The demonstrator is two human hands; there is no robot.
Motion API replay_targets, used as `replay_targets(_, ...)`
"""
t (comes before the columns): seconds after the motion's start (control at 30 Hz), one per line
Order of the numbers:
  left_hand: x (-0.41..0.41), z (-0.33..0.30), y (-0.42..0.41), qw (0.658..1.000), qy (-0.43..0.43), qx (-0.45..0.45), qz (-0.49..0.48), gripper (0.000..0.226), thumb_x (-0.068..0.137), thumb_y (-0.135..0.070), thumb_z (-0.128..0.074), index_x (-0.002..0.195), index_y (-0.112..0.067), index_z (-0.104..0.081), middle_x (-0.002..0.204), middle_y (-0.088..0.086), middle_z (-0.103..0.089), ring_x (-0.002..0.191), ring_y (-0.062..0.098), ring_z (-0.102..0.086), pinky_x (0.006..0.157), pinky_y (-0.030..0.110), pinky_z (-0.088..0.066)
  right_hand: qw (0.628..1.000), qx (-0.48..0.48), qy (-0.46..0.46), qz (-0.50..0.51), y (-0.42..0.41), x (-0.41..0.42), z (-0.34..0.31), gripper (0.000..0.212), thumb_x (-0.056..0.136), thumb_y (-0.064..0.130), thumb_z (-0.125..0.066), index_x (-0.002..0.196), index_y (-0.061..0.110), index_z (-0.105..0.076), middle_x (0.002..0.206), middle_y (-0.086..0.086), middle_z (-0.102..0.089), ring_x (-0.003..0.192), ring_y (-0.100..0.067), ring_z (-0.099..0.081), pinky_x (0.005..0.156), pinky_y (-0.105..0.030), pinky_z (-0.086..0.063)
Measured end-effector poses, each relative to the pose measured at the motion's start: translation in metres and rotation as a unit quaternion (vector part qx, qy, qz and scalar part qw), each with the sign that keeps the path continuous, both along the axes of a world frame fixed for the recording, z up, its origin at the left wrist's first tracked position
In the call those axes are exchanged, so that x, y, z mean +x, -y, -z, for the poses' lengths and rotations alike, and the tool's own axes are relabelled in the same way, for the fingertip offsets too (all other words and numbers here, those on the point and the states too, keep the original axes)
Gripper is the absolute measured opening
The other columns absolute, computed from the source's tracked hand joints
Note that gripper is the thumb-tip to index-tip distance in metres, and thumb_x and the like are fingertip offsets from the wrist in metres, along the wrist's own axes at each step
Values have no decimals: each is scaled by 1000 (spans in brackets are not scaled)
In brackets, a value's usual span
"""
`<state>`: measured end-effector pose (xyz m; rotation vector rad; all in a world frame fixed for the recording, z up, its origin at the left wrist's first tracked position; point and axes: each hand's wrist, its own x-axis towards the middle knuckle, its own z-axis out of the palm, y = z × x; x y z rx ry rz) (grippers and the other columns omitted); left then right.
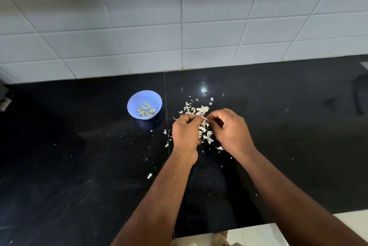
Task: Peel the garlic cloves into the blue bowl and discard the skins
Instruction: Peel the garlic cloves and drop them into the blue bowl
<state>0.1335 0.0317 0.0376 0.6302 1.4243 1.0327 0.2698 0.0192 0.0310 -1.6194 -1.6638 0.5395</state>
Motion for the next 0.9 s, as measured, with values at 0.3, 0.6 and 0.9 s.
replay_targets(0.3,-3,-14,-2,975,184,-105,-60,17,90,-5,-65,73,-9,-60,52,-3,-31,44,10,-27,42,20,-21,998,48,-28,-11,2,-14,-2,11,94,10,-74,101,19,-76,98,13,-69,88,-3,-66,74,-15,-50)
replay_targets(0.6,-7,-10,1,996,-9,-70,48,19,102,-28,-57,88,-16,-58,59,-6,-35,51,11,-33,47,25,-28,977,-48,-203,35,-1,-16,-7,7,98,24,-72,103,25,-77,98,11,-76,86,-5,-69,75,-22,-53)
replay_targets(0.9,-12,-5,4,994,0,98,45,11,102,-19,-69,107,-15,-78,63,-19,-62,52,-3,-53,58,15,-40,927,-118,-356,6,-3,-12,-15,7,99,11,-70,100,11,-77,88,-4,-74,79,-16,-68,72,-36,-60)
